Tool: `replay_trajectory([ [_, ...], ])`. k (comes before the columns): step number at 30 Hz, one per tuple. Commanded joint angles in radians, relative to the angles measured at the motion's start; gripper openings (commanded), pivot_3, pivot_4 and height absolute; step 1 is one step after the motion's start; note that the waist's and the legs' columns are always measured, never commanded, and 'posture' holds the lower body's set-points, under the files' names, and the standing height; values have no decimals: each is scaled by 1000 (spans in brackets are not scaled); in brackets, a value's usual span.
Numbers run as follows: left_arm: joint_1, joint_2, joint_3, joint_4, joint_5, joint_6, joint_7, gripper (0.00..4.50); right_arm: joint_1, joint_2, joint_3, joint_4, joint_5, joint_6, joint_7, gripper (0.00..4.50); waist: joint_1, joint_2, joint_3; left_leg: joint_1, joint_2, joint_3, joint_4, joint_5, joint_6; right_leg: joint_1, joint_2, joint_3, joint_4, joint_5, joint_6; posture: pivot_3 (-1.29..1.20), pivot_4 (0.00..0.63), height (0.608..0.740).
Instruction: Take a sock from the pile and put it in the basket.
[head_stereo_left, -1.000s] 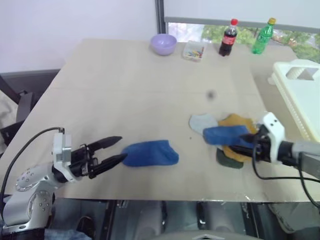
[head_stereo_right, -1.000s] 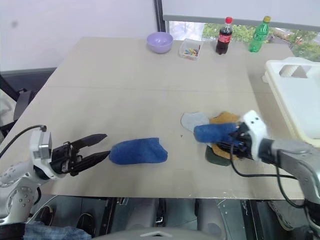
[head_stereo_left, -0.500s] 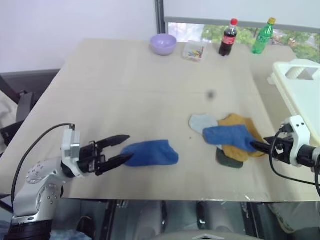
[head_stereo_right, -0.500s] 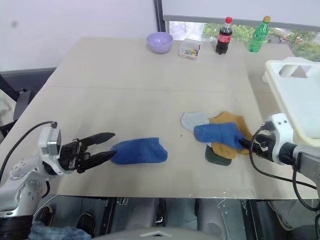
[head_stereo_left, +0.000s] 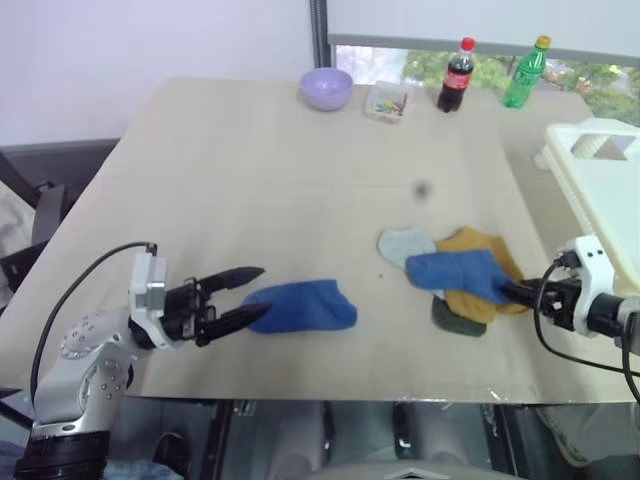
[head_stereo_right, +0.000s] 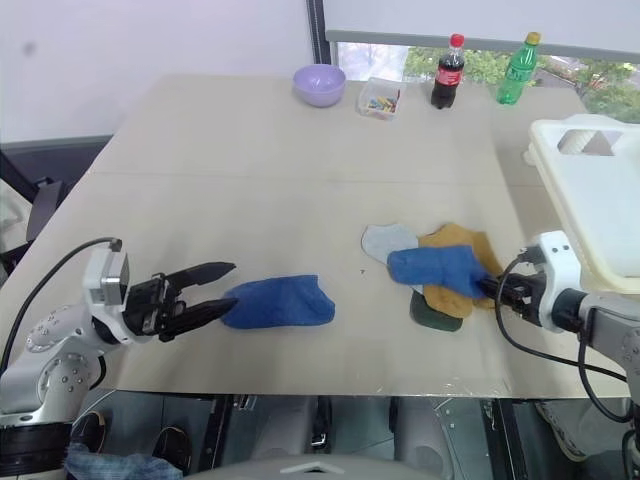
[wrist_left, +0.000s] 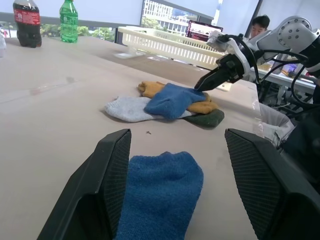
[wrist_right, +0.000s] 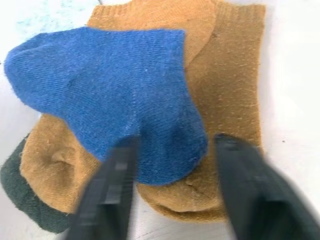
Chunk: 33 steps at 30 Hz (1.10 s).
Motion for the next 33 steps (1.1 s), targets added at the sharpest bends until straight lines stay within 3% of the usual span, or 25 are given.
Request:
replay_trajectory([
  [1,-5,0,4,-5,0,-6,-5,3200,9,-14,-2,-35,9,4,-3,649,0,0,0,0,0,0,0,0,0,0,0,0,0,0,0,0,150,730],
  [2,-6,-1,4,-4,1,-5,-5,3200,10,-16,0,-35,9,4,-3,129,0,0,0,0,0,0,0,0,0,0,0,0,0,0,0,0,150,730],
  [3,-6,-1,4,-4,2,-4,-5,3200,10,-18,2,-35,10,4,-3,53,0,0,0,0,0,0,0,0,0,0,0,0,0,0,0,0,150,730],
  [17,-3,-8,-2,-5,22,-12,-8,3200,8,-61,34,-14,-36,-68,17,53,0,0,0,0,0,0,0,0,0,0,0,0,1,0,0,0,150,730],
  [18,-3,-9,-2,-5,22,-12,-8,3200,15,-70,42,-15,-38,-74,29,533,0,0,0,0,0,0,0,0,0,0,0,1,1,0,0,0,150,730],
  [19,-2,-9,-1,-6,22,-12,-7,3200,17,-69,46,-16,-40,-78,30,605,0,0,0,0,0,0,0,0,0,0,0,1,1,0,0,0,150,730],
  [22,-1,-9,0,-7,26,-13,-7,3200,-1,-54,59,6,-64,-90,-4,1881,0,0,0,0,0,0,0,0,0,0,1,1,1,0,0,0,150,730],
  [30,-2,-14,0,-11,28,-14,1,3200,-10,-51,72,24,-59,-106,20,1881,0,0,0,0,0,0,1,0,0,0,1,1,1,0,0,0,150,730],
  [33,1,-17,0,-15,28,-15,4,3200,-12,-51,71,29,-56,-110,23,1042,0,0,0,0,0,0,1,0,0,0,1,1,1,0,0,0,150,730],
])
